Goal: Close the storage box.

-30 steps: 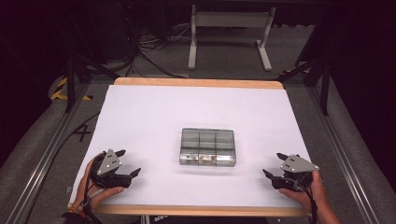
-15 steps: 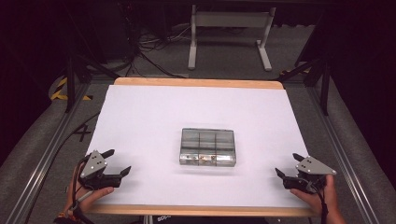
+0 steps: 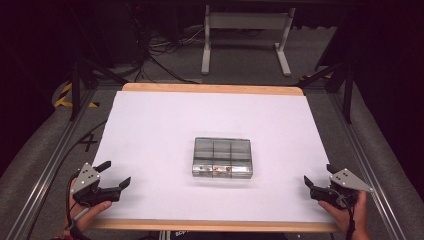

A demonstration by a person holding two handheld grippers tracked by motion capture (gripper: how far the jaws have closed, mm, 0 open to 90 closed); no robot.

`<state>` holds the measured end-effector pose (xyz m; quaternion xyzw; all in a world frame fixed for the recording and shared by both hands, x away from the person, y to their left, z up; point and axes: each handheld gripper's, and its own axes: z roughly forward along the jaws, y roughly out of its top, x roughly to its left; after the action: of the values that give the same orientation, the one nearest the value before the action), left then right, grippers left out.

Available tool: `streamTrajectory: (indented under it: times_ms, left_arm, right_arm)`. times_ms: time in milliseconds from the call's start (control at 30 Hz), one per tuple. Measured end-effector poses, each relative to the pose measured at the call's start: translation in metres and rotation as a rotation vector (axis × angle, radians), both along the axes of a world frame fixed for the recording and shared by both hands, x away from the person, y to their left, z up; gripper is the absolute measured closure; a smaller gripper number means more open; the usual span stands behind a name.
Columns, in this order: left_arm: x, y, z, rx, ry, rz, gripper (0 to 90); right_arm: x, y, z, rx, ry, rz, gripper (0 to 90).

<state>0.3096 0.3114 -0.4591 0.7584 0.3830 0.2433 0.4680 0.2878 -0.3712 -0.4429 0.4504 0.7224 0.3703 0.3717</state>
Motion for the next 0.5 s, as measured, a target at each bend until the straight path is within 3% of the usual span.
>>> streamTrajectory:
  times_ms: [133,267,400,500]
  left_arm:
    - [-0.0015,-0.0008,-0.0006,0.008,-0.014,0.021,8.9]
    - [-0.0037,-0.0009,-0.0012,0.010,-0.031,0.010,8.6]
    - [-0.0034,0.0039,-0.0015,-0.041,-0.029,0.023,8.6]
    - [-0.0023,0.0054,-0.0014,-0.051,-0.018,0.024,8.7]
  right_arm:
    - [-0.0038,-0.0058,-0.0008,0.058,-0.040,-0.046,10.5]
    - [-0.0027,-0.0098,-0.0004,0.091,-0.030,-0.057,10.4]
    - [-0.0006,-0.0068,-0.0011,0.063,-0.012,-0.057,9.7]
    - [0.0006,-0.0052,-0.0014,0.047,0.003,-0.049,9.4]
